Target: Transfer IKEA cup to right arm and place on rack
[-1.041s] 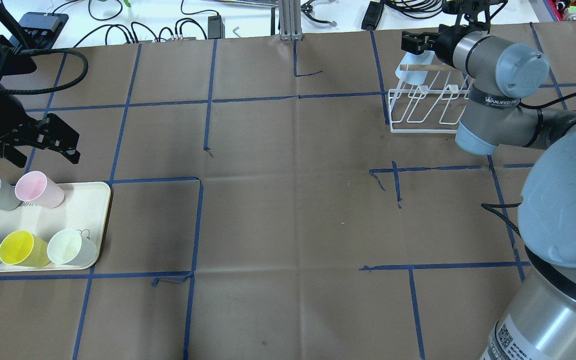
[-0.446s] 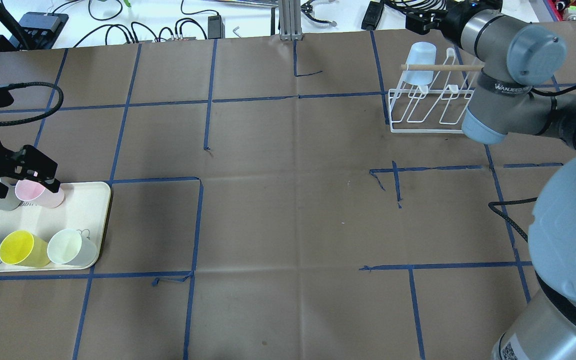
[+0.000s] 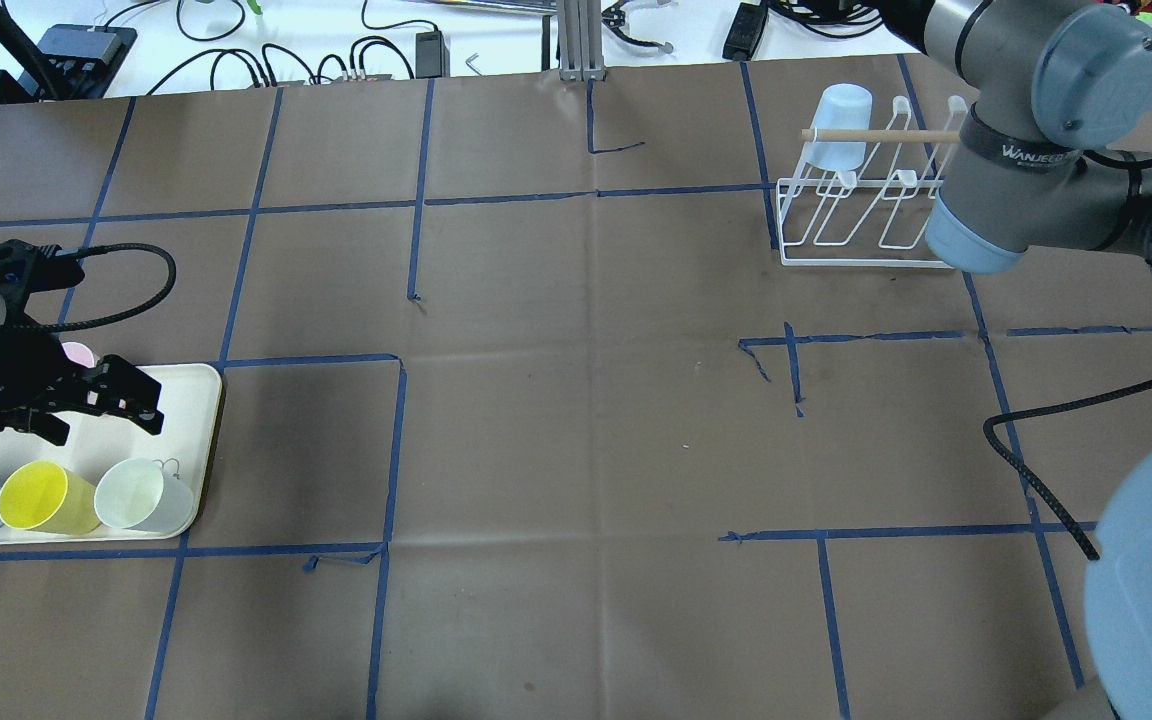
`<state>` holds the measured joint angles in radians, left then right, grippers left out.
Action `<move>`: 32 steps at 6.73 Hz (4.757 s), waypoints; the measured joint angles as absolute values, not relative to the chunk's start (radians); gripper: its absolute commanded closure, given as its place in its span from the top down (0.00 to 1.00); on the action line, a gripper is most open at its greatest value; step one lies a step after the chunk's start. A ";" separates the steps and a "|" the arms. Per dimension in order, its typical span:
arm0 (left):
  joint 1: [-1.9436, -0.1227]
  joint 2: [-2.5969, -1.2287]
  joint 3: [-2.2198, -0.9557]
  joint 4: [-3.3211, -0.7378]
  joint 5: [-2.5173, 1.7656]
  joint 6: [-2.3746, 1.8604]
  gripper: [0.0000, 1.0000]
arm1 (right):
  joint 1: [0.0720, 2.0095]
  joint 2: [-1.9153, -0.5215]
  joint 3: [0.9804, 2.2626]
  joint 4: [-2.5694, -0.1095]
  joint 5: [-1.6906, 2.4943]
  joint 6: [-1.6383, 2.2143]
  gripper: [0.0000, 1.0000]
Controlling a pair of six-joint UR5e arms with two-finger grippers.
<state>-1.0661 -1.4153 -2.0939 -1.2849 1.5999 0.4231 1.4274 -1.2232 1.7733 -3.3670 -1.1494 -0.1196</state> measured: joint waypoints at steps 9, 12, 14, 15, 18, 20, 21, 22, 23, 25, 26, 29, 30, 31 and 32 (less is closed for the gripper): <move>-1.064 -1.579 -2.250 -0.990 1.710 0.415 0.07 | 1.558 -1.291 1.928 -3.632 -1.116 1.258 1.00; -1.066 -1.577 -2.244 -0.998 1.778 0.427 0.00 | 1.591 -1.297 2.016 -3.723 -1.124 1.448 1.00; -1.070 -1.560 -2.228 -0.997 1.757 0.431 0.00 | 1.592 -1.298 2.054 -3.776 -1.125 1.542 1.00; -1.076 -1.556 -2.197 -1.002 1.727 0.429 0.00 | 1.592 -1.299 2.057 -3.781 -1.125 1.555 1.00; -1.105 -1.544 -1.955 -1.192 1.654 0.422 0.00 | 1.594 -1.297 2.054 -3.774 -1.123 1.547 1.00; -1.157 -1.583 -1.730 -1.329 1.605 0.429 0.00 | 1.593 -1.298 2.053 -3.775 -1.121 1.546 1.00; -1.183 -1.617 -1.655 -1.347 1.554 0.436 0.00 | 1.592 -1.298 2.053 -3.775 -1.121 1.546 1.00; -1.209 -1.647 -1.602 -1.343 1.499 0.472 0.00 | 1.592 -1.298 2.052 -3.775 -1.121 1.546 1.00; -1.227 -1.664 -1.574 -1.310 1.433 0.549 0.00 | 1.592 -1.298 2.052 -3.775 -1.121 1.546 1.00; -1.237 -1.690 -1.579 -1.147 1.242 0.653 0.00 | 1.592 -1.301 2.055 -3.774 -1.118 1.547 1.00; -1.244 -1.706 -1.594 -1.056 1.110 0.679 0.00 | 1.594 -1.309 2.063 -3.777 -1.113 1.548 1.00; -1.279 -1.731 -1.695 -0.783 0.831 0.790 0.00 | 1.595 -1.372 2.145 -3.780 -1.096 1.554 1.00; -1.295 -1.751 -1.729 -0.653 0.753 0.807 0.00 | 1.595 -1.383 2.161 -3.781 -1.076 1.560 1.00; -1.313 -1.773 -1.754 -0.533 0.687 0.801 0.00 | 1.595 -1.386 2.166 -3.783 -1.074 1.580 1.00; -1.332 -1.788 -1.769 -0.450 0.653 0.784 0.00 | 1.596 -1.386 2.167 -3.784 -1.075 1.614 1.00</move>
